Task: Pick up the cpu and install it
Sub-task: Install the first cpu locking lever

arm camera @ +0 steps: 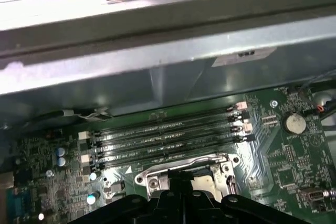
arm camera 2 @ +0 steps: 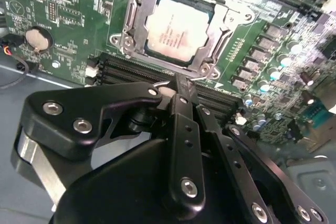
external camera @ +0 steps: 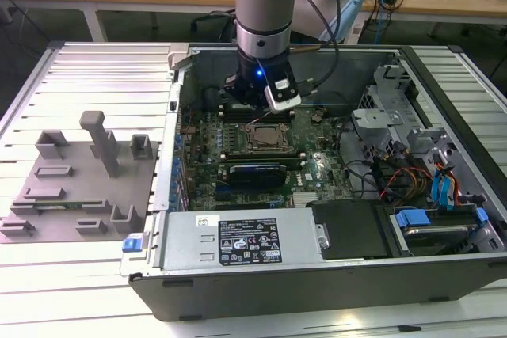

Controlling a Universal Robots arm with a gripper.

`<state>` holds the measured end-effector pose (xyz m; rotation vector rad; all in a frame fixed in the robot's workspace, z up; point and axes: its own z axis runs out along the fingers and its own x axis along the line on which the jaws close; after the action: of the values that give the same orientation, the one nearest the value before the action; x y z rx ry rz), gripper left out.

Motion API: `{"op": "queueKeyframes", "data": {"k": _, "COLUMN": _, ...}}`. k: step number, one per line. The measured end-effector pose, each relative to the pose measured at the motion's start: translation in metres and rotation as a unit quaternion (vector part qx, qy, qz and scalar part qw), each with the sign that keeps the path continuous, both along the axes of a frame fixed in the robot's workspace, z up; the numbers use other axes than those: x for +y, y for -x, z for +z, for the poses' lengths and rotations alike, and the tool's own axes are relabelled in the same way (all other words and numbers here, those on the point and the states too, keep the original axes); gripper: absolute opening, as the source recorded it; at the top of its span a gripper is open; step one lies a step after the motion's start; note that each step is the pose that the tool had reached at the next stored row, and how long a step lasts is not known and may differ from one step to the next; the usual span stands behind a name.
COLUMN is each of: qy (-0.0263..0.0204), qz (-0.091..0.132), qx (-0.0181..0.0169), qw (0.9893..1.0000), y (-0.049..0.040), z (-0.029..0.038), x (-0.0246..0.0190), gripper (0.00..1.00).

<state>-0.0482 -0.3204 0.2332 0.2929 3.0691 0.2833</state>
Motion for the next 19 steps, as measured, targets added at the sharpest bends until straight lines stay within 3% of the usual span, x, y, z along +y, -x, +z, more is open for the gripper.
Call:
{"op": "queueKeyframes", "data": {"k": 3, "qy": -0.0002, "qz": 0.0, "qx": -0.0006, "qw": 1.0, "y": -0.0006, "z": -0.0017, "x": 0.002, "gripper": 0.11}}
{"op": "queueKeyframes", "data": {"k": 10, "qy": -0.0002, "qz": 0.0, "qx": -0.0054, "qw": 1.0, "y": -0.0031, "z": -0.0074, "x": 0.0083, "gripper": 0.11}}
{"op": "queueKeyframes", "data": {"k": 17, "qy": -0.0002, "qz": 0.005, "qx": -0.0055, "qw": 1.0, "y": -0.0151, "z": -0.0113, "x": 0.0085, "gripper": 0.11}}
{"op": "queueKeyframes", "data": {"k": 18, "qy": -0.0001, "qz": 0.006, "qx": -0.0059, "qw": 1.0, "y": -0.0151, "z": -0.0115, "x": 0.0086, "gripper": 0.11}}
{"op": "queueKeyframes", "data": {"k": 19, "qy": -0.0001, "qz": 0.007, "qx": -0.0085, "qw": 0.9999, "y": -0.0152, "z": -0.0118, "x": 0.0091, "gripper": 0.11}}
